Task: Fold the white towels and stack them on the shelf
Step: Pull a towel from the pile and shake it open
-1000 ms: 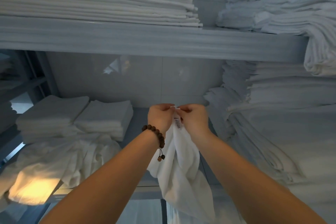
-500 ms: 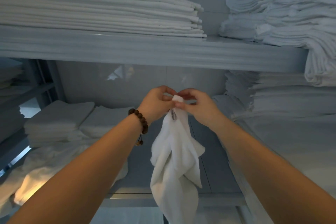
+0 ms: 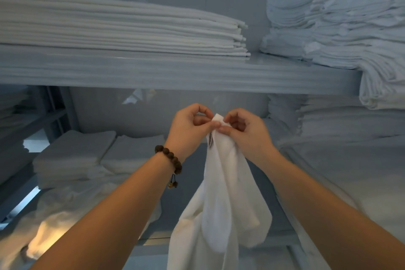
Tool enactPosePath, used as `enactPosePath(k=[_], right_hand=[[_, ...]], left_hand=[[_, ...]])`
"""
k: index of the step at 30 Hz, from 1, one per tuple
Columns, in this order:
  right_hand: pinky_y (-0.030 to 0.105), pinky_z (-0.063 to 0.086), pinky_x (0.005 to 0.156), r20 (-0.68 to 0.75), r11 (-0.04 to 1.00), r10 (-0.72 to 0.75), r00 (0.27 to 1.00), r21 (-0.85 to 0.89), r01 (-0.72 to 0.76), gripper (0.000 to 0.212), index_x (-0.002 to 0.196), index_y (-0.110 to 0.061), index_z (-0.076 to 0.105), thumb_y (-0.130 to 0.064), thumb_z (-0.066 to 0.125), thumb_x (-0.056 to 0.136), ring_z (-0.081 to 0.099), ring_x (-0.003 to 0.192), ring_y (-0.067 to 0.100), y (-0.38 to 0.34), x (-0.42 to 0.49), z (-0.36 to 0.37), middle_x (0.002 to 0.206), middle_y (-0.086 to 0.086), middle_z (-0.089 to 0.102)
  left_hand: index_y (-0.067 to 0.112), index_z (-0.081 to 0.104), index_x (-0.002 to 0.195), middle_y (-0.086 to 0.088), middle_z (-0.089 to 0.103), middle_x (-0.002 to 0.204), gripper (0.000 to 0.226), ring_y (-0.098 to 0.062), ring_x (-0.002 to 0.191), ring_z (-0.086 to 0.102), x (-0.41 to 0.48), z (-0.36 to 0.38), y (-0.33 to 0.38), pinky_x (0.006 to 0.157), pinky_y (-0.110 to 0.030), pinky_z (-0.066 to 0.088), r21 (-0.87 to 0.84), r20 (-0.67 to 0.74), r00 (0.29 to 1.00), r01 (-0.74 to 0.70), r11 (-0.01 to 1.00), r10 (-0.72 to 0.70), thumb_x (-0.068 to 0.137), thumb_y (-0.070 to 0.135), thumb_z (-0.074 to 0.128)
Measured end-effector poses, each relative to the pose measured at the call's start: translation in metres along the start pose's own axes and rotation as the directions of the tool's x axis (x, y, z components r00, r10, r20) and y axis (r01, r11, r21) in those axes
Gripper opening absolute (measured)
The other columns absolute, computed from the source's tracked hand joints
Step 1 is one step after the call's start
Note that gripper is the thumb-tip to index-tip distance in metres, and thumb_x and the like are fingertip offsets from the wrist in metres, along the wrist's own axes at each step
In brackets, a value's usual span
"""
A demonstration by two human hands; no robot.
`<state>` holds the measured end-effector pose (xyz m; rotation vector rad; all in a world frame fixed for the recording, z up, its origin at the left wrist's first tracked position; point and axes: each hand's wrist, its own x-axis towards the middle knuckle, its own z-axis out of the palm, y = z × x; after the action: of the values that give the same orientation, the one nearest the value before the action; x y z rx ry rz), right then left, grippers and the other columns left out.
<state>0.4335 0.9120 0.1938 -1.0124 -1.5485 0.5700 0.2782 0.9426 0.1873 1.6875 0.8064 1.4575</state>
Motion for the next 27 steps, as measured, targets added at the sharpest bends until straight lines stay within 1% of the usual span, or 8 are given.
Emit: enactPosePath(k=[4,7,12,14,19,22,25,27], right_hand=[[0.032,0.041,0.063,-0.004,0.998,0.037,0.999,-0.041,-0.037,0.024,0.068,-0.019,0.056,-0.003,0.072,0.077,0.05,0.065,0.013,0.0,-0.01,-0.002,0.065,-0.002,0.054],[0.035,0.042,0.067,-0.014,0.997,0.027,1.0,-0.073,-0.028,0.027,0.068,-0.02,0.054,0.0,0.07,0.078,0.05,0.068,0.016,-0.004,-0.02,-0.006,0.067,0.002,0.054],[0.026,0.039,0.062,0.071,0.992,0.033,0.997,-0.121,-0.025,0.03,0.069,-0.018,0.05,0.005,0.064,0.081,0.048,0.063,0.012,-0.018,-0.032,-0.02,0.065,0.001,0.053],[0.031,0.037,0.062,0.092,0.984,0.02,0.996,-0.176,-0.003,0.031,0.068,-0.019,0.048,0.003,0.064,0.081,0.047,0.063,0.015,-0.025,-0.034,-0.027,0.065,0.002,0.052],[0.029,0.042,0.066,0.153,0.987,0.04,0.987,-0.162,-0.015,0.023,0.075,-0.014,0.053,0.006,0.062,0.082,0.051,0.068,0.015,-0.034,-0.051,-0.056,0.071,0.005,0.056],[0.03,0.042,0.068,0.188,0.988,0.071,0.98,-0.149,-0.043,0.013,0.08,-0.01,0.06,0.002,0.063,0.083,0.053,0.072,0.017,-0.036,-0.065,-0.073,0.077,0.012,0.06],[0.03,0.042,0.067,0.202,0.985,0.021,0.979,-0.173,0.014,0.018,0.073,-0.013,0.061,0.002,0.064,0.082,0.053,0.072,0.018,-0.041,-0.068,-0.087,0.075,0.01,0.061],[0.029,0.041,0.068,0.216,0.983,-0.022,0.976,-0.172,0.06,0.017,0.074,-0.011,0.062,0.004,0.063,0.082,0.053,0.071,0.016,-0.046,-0.07,-0.092,0.075,0.009,0.062]], left_hand=[[0.021,0.064,0.075,0.004,0.068,0.066,0.014,-0.007,0.062,0.063,-0.014,0.002,-0.002,0.06,-0.019,0.049,-0.042,0.06,0.997,-0.041,0.998,0.043,0.075,0.017,0.077],[0.025,0.058,0.077,-0.002,0.066,0.076,0.019,-0.021,0.069,0.065,-0.027,0.01,-0.002,0.061,-0.026,0.052,-0.031,0.086,0.992,-0.091,0.995,0.093,0.072,0.032,0.075],[0.024,0.053,0.071,0.01,0.058,0.065,0.015,-0.015,0.058,0.06,-0.048,0.022,0.004,0.053,-0.028,0.048,0.167,0.054,0.965,-0.261,0.951,0.255,0.077,0.03,0.065],[0.022,0.055,0.071,0.008,0.059,0.064,0.017,-0.014,0.059,0.058,-0.055,0.026,0.009,0.054,-0.031,0.05,0.253,0.08,0.959,-0.284,0.925,0.273,0.077,0.034,0.067],[0.009,0.062,0.069,-0.003,0.059,0.061,0.021,-0.008,0.057,0.051,-0.063,0.037,0.018,0.054,-0.034,0.043,0.258,0.214,0.972,-0.157,0.953,0.102,0.079,0.025,0.072],[0.008,0.061,0.068,0.002,0.056,0.06,0.019,-0.006,0.056,0.049,-0.071,0.056,0.03,0.053,-0.022,0.041,0.186,0.249,0.965,-0.128,0.974,0.079,0.081,0.015,0.072],[0.0,0.064,0.077,-0.011,0.065,0.072,0.019,-0.016,0.067,0.06,-0.084,0.067,0.034,0.063,-0.032,0.049,0.122,0.315,0.949,-0.01,0.992,-0.029,0.082,0.018,0.071],[0.0,0.069,0.083,-0.012,0.071,0.079,0.026,-0.019,0.073,0.067,-0.094,0.068,0.037,0.069,-0.036,0.053,0.214,0.397,0.9,0.102,0.971,-0.182,0.08,0.026,0.073]])
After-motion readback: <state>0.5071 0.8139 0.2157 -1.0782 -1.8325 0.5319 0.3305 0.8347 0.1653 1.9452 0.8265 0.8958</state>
